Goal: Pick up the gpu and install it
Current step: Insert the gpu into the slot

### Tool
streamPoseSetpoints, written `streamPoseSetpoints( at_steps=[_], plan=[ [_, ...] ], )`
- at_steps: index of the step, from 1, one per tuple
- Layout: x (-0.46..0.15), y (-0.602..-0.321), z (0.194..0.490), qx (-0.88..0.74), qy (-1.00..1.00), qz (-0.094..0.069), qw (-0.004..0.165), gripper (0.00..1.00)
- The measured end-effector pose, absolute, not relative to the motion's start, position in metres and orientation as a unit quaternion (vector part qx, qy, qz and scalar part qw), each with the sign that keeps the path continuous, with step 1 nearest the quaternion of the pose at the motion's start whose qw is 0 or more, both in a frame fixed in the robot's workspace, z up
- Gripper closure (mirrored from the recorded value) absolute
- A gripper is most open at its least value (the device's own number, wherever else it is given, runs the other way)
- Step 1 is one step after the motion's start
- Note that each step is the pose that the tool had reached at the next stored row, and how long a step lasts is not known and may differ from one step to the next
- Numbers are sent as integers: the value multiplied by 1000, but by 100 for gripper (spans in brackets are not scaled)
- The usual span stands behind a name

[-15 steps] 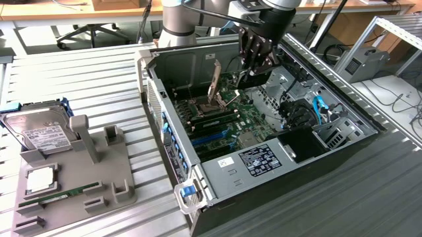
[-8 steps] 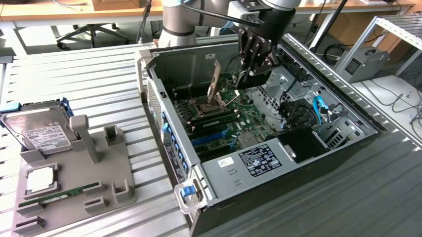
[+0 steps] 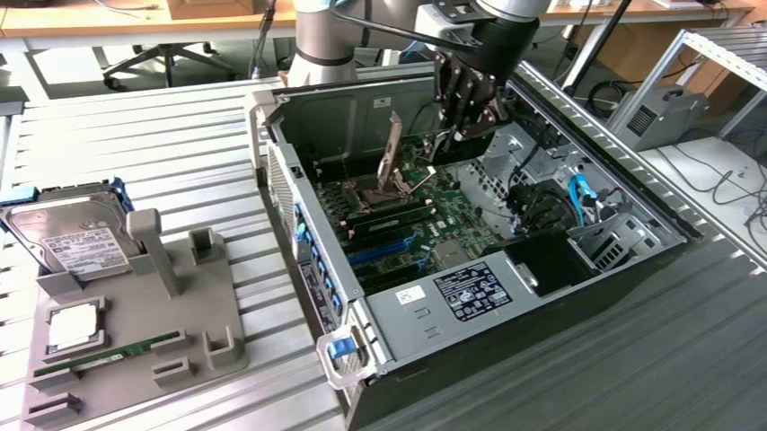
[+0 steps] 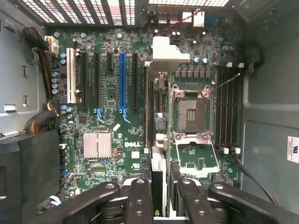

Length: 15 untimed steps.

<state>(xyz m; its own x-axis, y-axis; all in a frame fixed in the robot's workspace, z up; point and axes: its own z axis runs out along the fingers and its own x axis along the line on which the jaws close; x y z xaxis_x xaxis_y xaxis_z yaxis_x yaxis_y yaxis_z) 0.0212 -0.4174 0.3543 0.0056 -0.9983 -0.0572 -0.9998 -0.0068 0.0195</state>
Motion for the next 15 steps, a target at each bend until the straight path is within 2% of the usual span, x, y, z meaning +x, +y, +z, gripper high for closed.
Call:
streamPoseSetpoints(
  at_steps=[15],
  plan=[
    [21, -421, 354, -709, 705, 27, 13, 74]
  ],
)
